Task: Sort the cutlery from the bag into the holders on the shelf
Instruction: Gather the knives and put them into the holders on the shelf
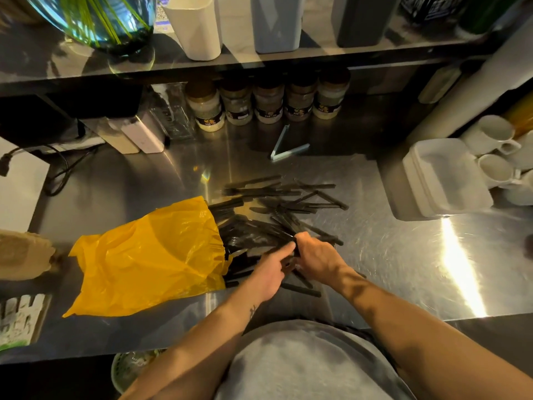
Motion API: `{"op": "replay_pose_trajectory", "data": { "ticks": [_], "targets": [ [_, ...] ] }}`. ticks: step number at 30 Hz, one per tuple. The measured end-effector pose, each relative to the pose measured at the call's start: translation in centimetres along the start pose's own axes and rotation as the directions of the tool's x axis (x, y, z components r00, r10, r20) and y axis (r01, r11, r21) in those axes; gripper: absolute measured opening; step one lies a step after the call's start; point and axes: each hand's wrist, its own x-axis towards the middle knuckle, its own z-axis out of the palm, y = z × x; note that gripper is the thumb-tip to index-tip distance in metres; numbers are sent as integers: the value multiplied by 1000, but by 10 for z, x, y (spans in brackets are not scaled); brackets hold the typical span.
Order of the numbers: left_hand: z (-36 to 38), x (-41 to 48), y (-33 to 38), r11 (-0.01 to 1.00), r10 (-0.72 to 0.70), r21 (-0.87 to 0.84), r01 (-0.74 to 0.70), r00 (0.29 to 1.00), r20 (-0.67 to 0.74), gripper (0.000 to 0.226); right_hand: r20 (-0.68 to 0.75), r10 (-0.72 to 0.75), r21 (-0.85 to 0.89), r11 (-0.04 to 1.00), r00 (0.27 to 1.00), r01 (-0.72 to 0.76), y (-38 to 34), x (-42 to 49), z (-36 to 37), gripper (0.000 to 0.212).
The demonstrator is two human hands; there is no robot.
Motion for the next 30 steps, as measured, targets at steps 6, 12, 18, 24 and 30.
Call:
{"op": "replay_pose_trajectory", "data": {
  "ticks": [6,12,18,24,30],
  "targets": [
    [13,4,28,987,-32,-158,17,995,-96,40,-5,0,8,1000,1000,0,-18,11,-5,48],
    [15,12,40,938,-120,-343,48,974,-192,29,-70,36,265,964,997,-16,-23,14,0,45],
    [18,11,43,923,-101,-381,-51,924,-368,17,-44,142,356,927,989,-117,-35,16,0,37],
    [15,29,55,905,-15,-371,-210,855,-519,13,73,344,362,866,936,-346,-31,18,-6,29],
    [2,36,67,920,18,-300,-252,792,-611,21,136,345,537,762,929,-362,-21,8,0,29]
  ]
}}
